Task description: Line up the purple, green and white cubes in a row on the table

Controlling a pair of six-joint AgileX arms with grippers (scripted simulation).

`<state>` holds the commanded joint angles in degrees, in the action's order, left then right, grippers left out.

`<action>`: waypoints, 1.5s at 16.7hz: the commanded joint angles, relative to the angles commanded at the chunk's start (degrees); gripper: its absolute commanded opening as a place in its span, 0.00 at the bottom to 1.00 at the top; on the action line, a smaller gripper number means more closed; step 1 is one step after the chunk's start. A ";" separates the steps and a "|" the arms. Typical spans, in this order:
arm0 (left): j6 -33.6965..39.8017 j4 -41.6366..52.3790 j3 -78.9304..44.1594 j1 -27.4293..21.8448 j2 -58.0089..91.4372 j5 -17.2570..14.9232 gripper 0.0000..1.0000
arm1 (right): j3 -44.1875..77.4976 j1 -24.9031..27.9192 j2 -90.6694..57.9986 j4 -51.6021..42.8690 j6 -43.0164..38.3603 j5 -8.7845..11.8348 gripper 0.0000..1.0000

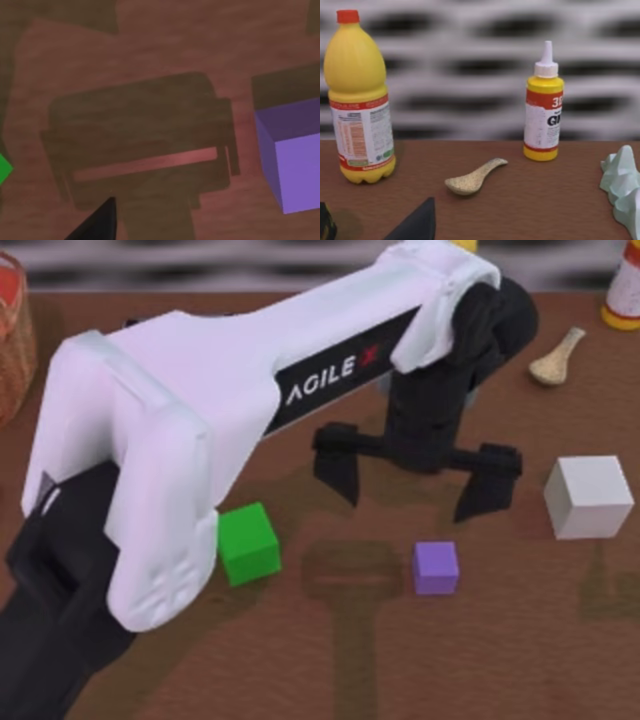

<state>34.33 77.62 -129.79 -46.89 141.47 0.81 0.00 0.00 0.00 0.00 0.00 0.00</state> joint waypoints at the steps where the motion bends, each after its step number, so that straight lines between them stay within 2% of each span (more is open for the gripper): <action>1: -4.42 -0.90 2.33 1.04 -1.24 -0.06 1.00 | 0.00 0.00 0.00 0.00 0.00 0.00 1.00; 9: -49.98 -9.43 25.18 10.93 -13.29 -0.80 1.00 | 0.00 0.00 0.00 0.00 0.00 0.00 1.00; 13: -66.39 -13.67 34.87 15.20 -19.29 -0.93 1.00 | 0.00 0.00 0.00 0.00 0.00 0.00 1.00; 17: -72.96 -16.08 39.52 17.32 -22.70 -0.93 1.00 | 0.00 0.00 0.00 0.00 0.00 0.00 1.00; 25: -73.01 -18.28 40.73 17.20 -21.66 -0.93 1.00 | 0.00 0.00 0.00 0.00 0.00 0.00 1.00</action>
<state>-38.67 59.34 -89.06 -29.69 119.80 -0.12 0.00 0.00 0.00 0.00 0.00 0.00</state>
